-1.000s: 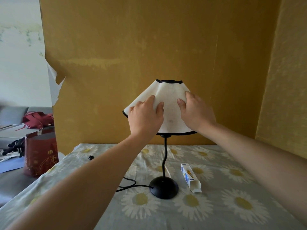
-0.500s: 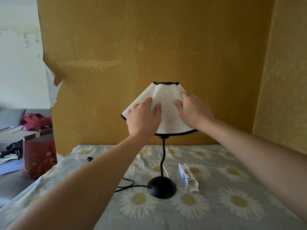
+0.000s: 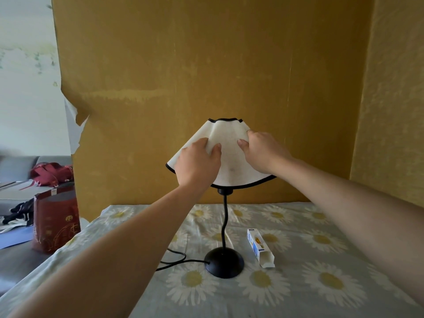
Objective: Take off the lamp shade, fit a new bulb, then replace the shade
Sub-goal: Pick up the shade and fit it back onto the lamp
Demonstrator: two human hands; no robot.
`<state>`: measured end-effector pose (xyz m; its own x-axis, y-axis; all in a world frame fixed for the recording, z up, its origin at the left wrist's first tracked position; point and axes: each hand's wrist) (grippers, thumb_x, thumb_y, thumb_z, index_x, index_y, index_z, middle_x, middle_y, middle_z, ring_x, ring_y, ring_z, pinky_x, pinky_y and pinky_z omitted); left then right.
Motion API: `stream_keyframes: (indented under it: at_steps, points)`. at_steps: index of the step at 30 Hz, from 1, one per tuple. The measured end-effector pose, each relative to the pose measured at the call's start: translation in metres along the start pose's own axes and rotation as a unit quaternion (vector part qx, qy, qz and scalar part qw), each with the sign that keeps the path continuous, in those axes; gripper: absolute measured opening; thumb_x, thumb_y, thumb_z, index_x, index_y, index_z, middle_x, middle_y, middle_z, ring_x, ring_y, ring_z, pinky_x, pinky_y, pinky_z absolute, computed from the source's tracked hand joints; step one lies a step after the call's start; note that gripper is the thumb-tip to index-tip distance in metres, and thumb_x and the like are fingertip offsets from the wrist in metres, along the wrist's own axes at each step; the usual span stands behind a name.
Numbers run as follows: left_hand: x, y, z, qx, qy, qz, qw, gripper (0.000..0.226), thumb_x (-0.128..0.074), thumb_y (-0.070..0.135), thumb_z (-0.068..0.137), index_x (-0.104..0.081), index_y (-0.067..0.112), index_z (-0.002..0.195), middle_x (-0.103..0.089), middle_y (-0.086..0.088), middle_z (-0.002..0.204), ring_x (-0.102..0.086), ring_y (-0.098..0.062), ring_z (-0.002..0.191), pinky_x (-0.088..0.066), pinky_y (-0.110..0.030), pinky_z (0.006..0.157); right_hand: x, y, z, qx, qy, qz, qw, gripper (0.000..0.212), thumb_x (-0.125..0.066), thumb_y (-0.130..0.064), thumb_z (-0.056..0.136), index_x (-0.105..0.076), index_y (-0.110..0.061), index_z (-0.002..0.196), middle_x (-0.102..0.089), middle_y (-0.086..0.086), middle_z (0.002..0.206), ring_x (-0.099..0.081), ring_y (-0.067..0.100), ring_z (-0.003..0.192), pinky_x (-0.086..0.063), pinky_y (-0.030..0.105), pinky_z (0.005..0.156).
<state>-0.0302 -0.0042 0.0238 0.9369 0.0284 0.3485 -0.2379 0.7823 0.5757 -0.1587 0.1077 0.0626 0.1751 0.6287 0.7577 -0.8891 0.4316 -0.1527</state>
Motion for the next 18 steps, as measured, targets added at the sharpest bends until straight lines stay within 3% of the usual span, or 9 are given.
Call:
stream_keyframes:
  at_steps: [5,9,13,18]
  points:
    - [0.0,-0.005,0.001,0.02,-0.013,0.01,1.0,0.04,-0.057,0.044,0.098,-0.055,0.013,0.071,-0.053,0.0,0.058,-0.048,-0.021,0.05,-0.036,-0.026,0.044,-0.005,0.0,0.003,0.014,0.01,-0.008,1.0,0.04,-0.034,-0.043,0.108,-0.04,-0.021,0.076,-0.052,0.001,0.075,-0.055,0.021,0.067,-0.036,0.036,0.054]
    - [-0.003,-0.014,-0.008,-0.002,-0.007,0.024,1.0,0.041,-0.056,0.044,0.099,-0.049,0.018,0.068,-0.049,0.003,0.055,-0.044,-0.018,0.051,-0.031,-0.027,0.047,-0.018,0.004,-0.005,0.02,0.018,-0.004,1.0,0.04,-0.034,-0.043,0.108,-0.052,-0.013,0.089,-0.055,0.002,0.073,-0.057,0.023,0.065,-0.039,0.036,0.054]
    - [-0.003,-0.017,-0.012,-0.027,0.009,0.025,0.999,0.041,-0.057,0.043,0.099,-0.047,0.019,0.067,-0.046,0.005,0.052,-0.04,-0.014,0.047,-0.027,-0.028,0.045,-0.023,0.005,-0.012,0.022,0.037,0.007,0.999,0.039,-0.034,-0.043,0.108,-0.052,-0.012,0.09,-0.056,0.003,0.076,-0.058,0.024,0.069,-0.04,0.037,0.056]
    - [-0.006,-0.018,-0.016,-0.045,0.021,0.012,0.999,0.034,-0.057,0.044,0.099,-0.05,0.019,0.076,-0.048,0.004,0.056,-0.043,-0.018,0.056,-0.027,-0.03,0.047,-0.026,0.006,-0.017,0.016,0.043,0.016,0.999,0.037,-0.037,-0.043,0.107,-0.05,-0.012,0.094,-0.055,0.003,0.083,-0.057,0.025,0.075,-0.042,0.039,0.06]
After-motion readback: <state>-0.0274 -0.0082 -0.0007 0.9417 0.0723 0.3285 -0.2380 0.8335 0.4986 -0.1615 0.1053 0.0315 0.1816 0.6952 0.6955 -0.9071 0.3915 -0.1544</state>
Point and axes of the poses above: each hand's wrist, its own z-axis towards the middle knuckle, its own x-axis out of the back of the hand, y = z × x
